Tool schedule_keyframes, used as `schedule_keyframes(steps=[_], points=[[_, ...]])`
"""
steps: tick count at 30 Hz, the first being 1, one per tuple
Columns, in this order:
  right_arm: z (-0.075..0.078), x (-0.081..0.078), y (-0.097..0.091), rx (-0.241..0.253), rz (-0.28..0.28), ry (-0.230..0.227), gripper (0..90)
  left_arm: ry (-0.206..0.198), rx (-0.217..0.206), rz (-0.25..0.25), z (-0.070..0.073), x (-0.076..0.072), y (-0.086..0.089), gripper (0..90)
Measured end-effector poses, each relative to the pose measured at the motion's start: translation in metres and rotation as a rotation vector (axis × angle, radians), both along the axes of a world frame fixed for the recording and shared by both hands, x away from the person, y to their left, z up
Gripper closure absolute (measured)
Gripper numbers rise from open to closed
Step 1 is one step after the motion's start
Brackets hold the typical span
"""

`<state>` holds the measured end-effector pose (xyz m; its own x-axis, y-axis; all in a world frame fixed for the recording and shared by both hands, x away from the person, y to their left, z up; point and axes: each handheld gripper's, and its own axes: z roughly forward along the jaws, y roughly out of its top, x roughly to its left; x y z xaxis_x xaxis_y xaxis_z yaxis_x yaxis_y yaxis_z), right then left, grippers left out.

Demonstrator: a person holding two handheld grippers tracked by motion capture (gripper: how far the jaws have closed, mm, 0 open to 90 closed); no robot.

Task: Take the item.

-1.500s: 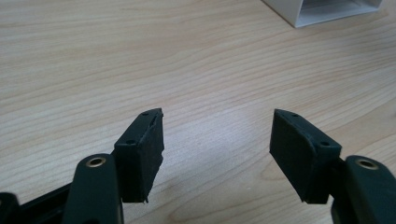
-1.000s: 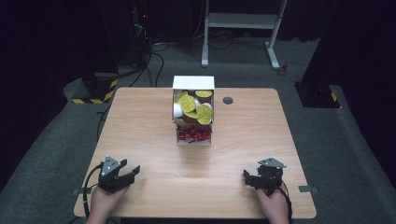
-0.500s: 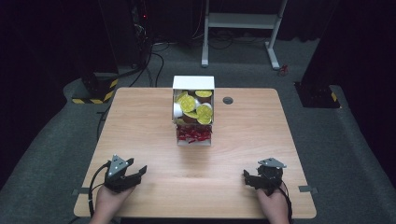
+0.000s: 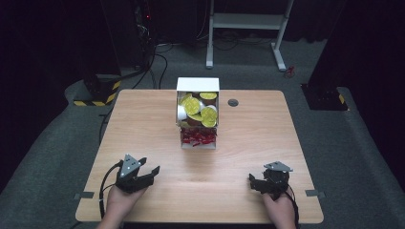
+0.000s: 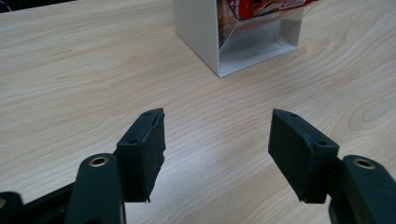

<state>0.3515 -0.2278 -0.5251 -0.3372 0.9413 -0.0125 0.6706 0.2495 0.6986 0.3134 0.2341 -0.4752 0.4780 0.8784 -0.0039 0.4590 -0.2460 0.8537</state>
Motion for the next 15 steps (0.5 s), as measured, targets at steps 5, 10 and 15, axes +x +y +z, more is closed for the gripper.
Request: schedule_keyframes(steps=[5,10,15], points=[[0.000,0.000,0.000,0.003,0.000,0.003,7.9,-0.009,-0.002,-0.011,0.002,0.003,-0.007,36.5],[0.000,0.000,0.000,0.004,0.000,0.003,7.9,-0.017,-0.007,-0.022,0.004,0.007,-0.013,37.0],[0.000,0.000,0.000,0.004,0.000,0.003,7.9,-0.022,-0.016,-0.027,0.006,0.011,-0.018,37.2]])
